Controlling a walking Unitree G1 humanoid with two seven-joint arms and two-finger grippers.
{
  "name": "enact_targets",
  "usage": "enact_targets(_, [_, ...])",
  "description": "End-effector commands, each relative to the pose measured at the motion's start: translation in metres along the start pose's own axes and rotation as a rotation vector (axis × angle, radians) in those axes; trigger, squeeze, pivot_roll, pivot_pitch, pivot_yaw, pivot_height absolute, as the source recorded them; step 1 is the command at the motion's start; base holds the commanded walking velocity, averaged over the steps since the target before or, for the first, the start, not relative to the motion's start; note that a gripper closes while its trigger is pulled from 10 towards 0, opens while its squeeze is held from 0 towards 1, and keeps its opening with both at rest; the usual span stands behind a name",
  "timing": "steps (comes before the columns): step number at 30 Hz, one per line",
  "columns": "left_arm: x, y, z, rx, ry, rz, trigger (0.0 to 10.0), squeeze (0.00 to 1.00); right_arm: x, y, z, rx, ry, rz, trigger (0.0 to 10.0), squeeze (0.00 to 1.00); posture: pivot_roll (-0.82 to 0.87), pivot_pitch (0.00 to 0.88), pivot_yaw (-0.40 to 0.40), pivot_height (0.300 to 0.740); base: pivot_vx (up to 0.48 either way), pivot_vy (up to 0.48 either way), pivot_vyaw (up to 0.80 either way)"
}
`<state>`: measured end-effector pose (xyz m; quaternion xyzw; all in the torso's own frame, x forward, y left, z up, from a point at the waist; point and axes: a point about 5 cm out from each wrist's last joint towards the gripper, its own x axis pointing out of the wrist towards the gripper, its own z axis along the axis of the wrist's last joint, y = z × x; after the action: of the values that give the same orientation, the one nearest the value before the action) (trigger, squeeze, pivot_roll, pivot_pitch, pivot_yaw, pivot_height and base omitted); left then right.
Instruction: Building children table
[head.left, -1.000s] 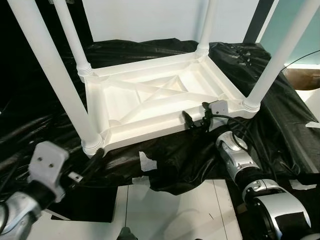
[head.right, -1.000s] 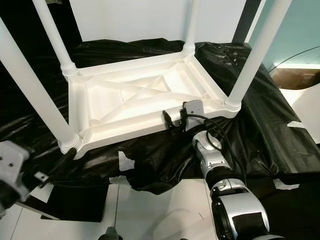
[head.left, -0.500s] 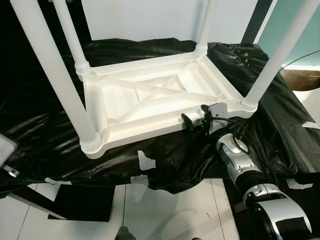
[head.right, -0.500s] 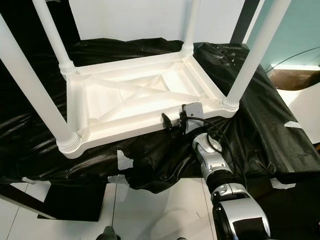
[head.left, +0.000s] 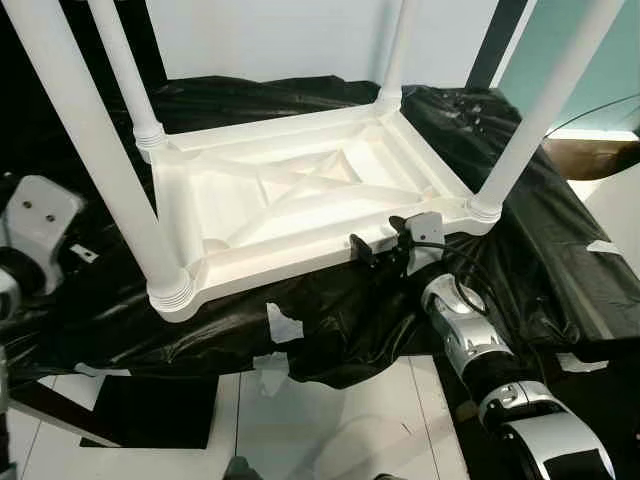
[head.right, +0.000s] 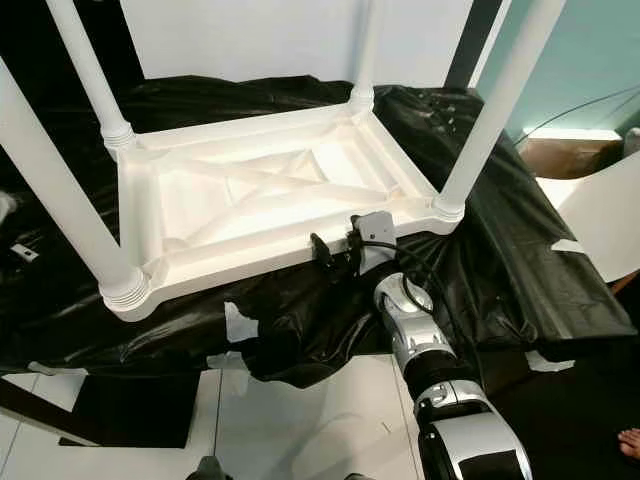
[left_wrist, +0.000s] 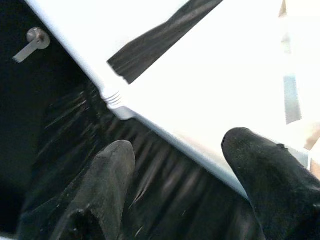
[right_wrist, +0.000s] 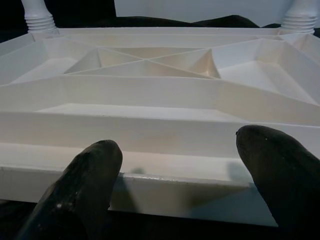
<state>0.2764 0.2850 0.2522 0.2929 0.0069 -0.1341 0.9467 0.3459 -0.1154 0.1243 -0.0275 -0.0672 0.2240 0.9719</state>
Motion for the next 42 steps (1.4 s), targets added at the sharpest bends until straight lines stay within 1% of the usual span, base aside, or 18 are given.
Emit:
enact_targets(1, [0.0, 0.014, -0.002, -0.002, 0.003, 0.311, 10.0, 0.0, -0.004, 0.0, -0.005, 0.004, 0.027, 0.003, 10.0, 0.0, 0.16, 0.071, -0.098, 0.74, 0.0, 0.0, 0.0])
enact_targets(3, [0.026, 0.01, 0.011, -0.079, -0.083, 0.303, 10.0, 0.0, -0.013, 0.001, -0.008, 0.036, 0.047, -0.011, 10.0, 0.0, 0.13, 0.068, -0.084, 0.74, 0.0, 0.0, 0.0])
enact_targets(5, [0.028, 0.01, 0.012, -0.085, -0.091, 0.298, 10.0, 0.0, -0.014, 0.002, -0.008, 0.04, 0.05, -0.012, 10.0, 0.0, 0.13, 0.068, -0.084, 0.74, 0.0, 0.0, 0.0])
enact_targets(6, [0.037, 0.006, 0.016, -0.134, -0.12, 0.274, 10.0, 0.0, -0.018, 0.002, -0.009, 0.02, 0.063, -0.027, 10.0, 0.0, 0.11, 0.068, -0.075, 0.74, 0.0, 0.0, 0.0])
enact_targets(10, [0.054, -0.006, 0.022, -0.234, -0.182, 0.2, 10.0, 0.0, -0.026, 0.0, -0.01, -0.008, 0.073, -0.08, 10.0, 0.0, 0.1, 0.068, -0.073, 0.74, 0.0, 0.0, 0.0])
enact_targets(13, [0.058, -0.01, 0.023, -0.258, -0.199, 0.176, 10.0, 0.0, -0.028, -0.001, -0.01, -0.009, 0.07, -0.1, 10.0, 0.0, 0.1, 0.07, -0.072, 0.74, 0.0, 0.0, 0.0])
enact_targets(16, [0.069, -0.027, 0.024, -0.358, -0.26, 0.096, 10.0, 0.0, -0.037, -0.006, -0.008, -0.001, 0.062, -0.199, 10.0, 0.0, 0.09, 0.072, -0.068, 0.74, 0.0, 0.0, 0.0])
enact_targets(22, [0.072, -0.048, 0.029, -0.458, -0.356, -0.055, 10.0, 0.0, -0.042, -0.011, -0.012, 0.02, 0.12, -0.287, 10.0, 0.0, 0.09, 0.074, -0.064, 0.74, 0.0, 0.0, 0.0])
enact_targets(23, [0.071, -0.058, 0.031, -0.502, -0.396, -0.125, 10.0, 0.0, -0.042, -0.012, -0.014, 0.029, 0.147, -0.306, 10.0, 0.0, 0.09, 0.074, -0.06, 0.74, 0.0, 0.0, 0.0])
enact_targets(24, [0.071, -0.058, 0.031, -0.502, -0.396, -0.125, 10.0, 0.0, -0.042, -0.012, -0.014, 0.029, 0.147, -0.306, 10.0, 0.0, 0.09, 0.074, -0.06, 0.74, 0.0, 0.0, 0.0])
enact_targets(25, [0.07, -0.07, 0.034, -0.557, -0.43, -0.206, 10.0, 0.0, -0.039, -0.013, -0.014, 0.036, 0.17, -0.321, 10.0, 0.0, 0.09, 0.073, -0.061, 0.74, 0.0, 0.0, 0.0])
enact_targets(26, [0.07, -0.07, 0.034, -0.557, -0.43, -0.206, 10.0, 0.0, -0.039, -0.013, -0.014, 0.036, 0.17, -0.321, 10.0, 0.0, 0.09, 0.073, -0.061, 0.74, 0.0, 0.0, 0.0])
enact_targets(27, [0.069, -0.079, 0.034, -0.577, -0.442, -0.262, 10.0, 0.0, -0.037, -0.014, -0.013, 0.037, 0.18, -0.329, 10.0, 0.0, 0.09, 0.072, -0.061, 0.74, 0.0, 0.0, 0.0])
enact_targets(28, [0.069, -0.079, 0.034, -0.577, -0.442, -0.262, 10.0, 0.0, -0.037, -0.014, -0.013, 0.037, 0.18, -0.329, 10.0, 0.0, 0.09, 0.072, -0.061, 0.74, 0.0, 0.0, 0.0])
enact_targets(30, [0.065, -0.094, 0.034, -0.596, -0.451, -0.368, 10.0, 0.0, -0.033, -0.016, -0.013, 0.04, 0.201, -0.34, 10.0, 0.0, 0.09, 0.071, -0.061, 0.74, 0.0, 0.0, 0.0])
enact_targets(35, [0.062, -0.109, 0.038, -0.592, -0.462, -0.451, 10.0, 0.0, -0.03, -0.018, -0.014, 0.035, 0.225, -0.349, 10.0, 0.0, 0.09, 0.069, -0.06, 0.74, 0.0, 0.0, 0.0])
enact_targets(37, [0.058, -0.124, 0.044, -0.588, -0.473, -0.517, 10.0, 0.0, -0.025, -0.021, -0.013, 0.008, 0.236, -0.351, 10.0, 0.0, 0.1, 0.066, -0.059, 0.74, 0.0, 0.0, 0.0])
enact_targets(42, [0.054, -0.14, 0.05, -0.599, -0.479, -0.56, 10.0, 0.0, -0.018, -0.027, -0.01, -0.004, 0.246, -0.346, 10.0, 0.0, 0.1, 0.063, -0.056, 0.74, 0.0, 0.0, 0.0])
